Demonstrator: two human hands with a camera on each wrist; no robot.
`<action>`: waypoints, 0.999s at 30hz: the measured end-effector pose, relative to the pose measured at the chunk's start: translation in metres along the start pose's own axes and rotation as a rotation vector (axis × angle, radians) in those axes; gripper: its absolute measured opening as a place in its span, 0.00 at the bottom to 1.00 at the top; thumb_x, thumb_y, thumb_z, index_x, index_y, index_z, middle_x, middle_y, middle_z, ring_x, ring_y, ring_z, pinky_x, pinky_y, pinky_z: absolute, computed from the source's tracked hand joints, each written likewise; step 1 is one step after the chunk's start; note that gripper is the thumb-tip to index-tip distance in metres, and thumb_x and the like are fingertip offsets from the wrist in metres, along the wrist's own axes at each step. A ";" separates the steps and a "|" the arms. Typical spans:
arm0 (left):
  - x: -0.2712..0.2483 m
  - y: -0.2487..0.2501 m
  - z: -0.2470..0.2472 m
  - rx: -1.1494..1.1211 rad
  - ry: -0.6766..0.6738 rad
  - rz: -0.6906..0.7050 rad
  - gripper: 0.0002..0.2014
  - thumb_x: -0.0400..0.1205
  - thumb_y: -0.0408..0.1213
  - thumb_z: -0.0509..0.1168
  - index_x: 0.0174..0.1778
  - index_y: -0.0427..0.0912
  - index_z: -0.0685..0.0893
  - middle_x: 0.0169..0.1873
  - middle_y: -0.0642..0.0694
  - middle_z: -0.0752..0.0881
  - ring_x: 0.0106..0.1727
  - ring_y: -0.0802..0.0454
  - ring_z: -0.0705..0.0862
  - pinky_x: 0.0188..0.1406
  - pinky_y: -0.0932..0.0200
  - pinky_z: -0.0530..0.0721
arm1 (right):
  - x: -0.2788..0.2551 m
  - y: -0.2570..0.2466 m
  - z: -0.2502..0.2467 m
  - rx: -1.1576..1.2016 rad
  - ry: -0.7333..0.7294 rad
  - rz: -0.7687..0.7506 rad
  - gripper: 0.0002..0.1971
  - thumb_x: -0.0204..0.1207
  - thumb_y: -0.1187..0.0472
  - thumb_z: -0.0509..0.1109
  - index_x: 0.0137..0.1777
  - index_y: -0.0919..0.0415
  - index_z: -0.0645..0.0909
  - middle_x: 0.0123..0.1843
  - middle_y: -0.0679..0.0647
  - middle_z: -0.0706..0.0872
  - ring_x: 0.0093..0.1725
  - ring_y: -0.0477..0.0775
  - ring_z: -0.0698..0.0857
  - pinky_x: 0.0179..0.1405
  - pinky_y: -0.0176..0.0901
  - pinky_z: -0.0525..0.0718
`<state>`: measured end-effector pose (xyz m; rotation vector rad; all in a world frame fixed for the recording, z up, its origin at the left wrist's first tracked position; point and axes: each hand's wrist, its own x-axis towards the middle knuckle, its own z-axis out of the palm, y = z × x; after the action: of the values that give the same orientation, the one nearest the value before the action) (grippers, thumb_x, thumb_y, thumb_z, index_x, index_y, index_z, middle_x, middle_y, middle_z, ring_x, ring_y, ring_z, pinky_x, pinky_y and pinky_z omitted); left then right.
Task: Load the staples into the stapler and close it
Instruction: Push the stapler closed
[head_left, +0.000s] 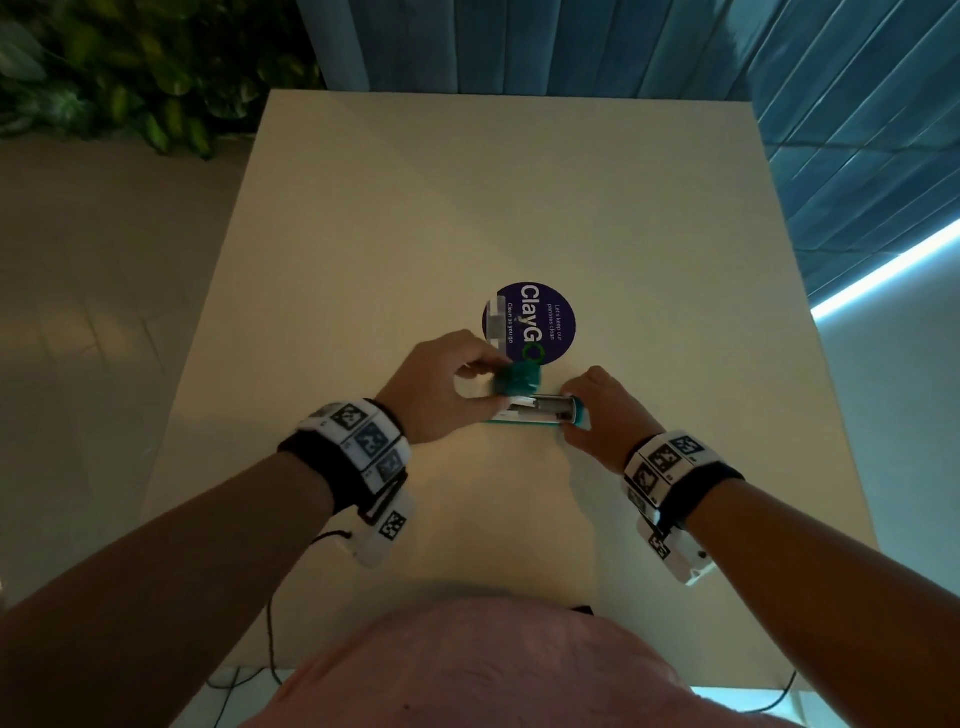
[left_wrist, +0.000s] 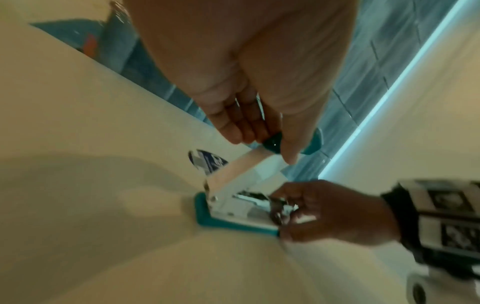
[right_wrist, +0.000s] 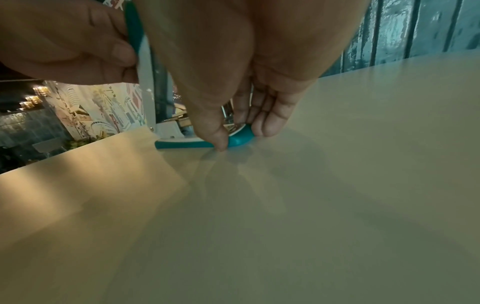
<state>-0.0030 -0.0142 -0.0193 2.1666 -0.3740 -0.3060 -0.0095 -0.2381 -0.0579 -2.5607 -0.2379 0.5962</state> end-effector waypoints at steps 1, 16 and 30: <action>0.004 0.002 0.010 0.032 -0.015 0.022 0.17 0.69 0.37 0.76 0.54 0.45 0.83 0.47 0.46 0.85 0.48 0.55 0.82 0.51 0.64 0.82 | 0.000 0.000 0.000 0.002 0.003 0.003 0.16 0.69 0.62 0.71 0.57 0.59 0.77 0.52 0.54 0.76 0.53 0.55 0.78 0.52 0.44 0.77; 0.020 -0.010 0.040 0.390 -0.217 -0.004 0.20 0.77 0.43 0.66 0.64 0.40 0.78 0.56 0.40 0.83 0.59 0.43 0.77 0.58 0.51 0.74 | 0.003 0.009 0.001 0.024 0.019 -0.010 0.19 0.68 0.61 0.73 0.59 0.58 0.77 0.56 0.56 0.79 0.53 0.56 0.80 0.53 0.41 0.76; 0.018 -0.014 0.046 0.487 -0.211 -0.030 0.21 0.76 0.43 0.67 0.64 0.43 0.75 0.57 0.42 0.80 0.60 0.42 0.74 0.56 0.47 0.76 | -0.015 0.002 -0.005 0.062 0.019 0.018 0.22 0.68 0.62 0.74 0.62 0.59 0.75 0.59 0.58 0.77 0.55 0.57 0.79 0.60 0.50 0.81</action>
<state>-0.0009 -0.0473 -0.0588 2.6255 -0.5827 -0.5048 -0.0201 -0.2462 -0.0492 -2.5096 -0.1871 0.5765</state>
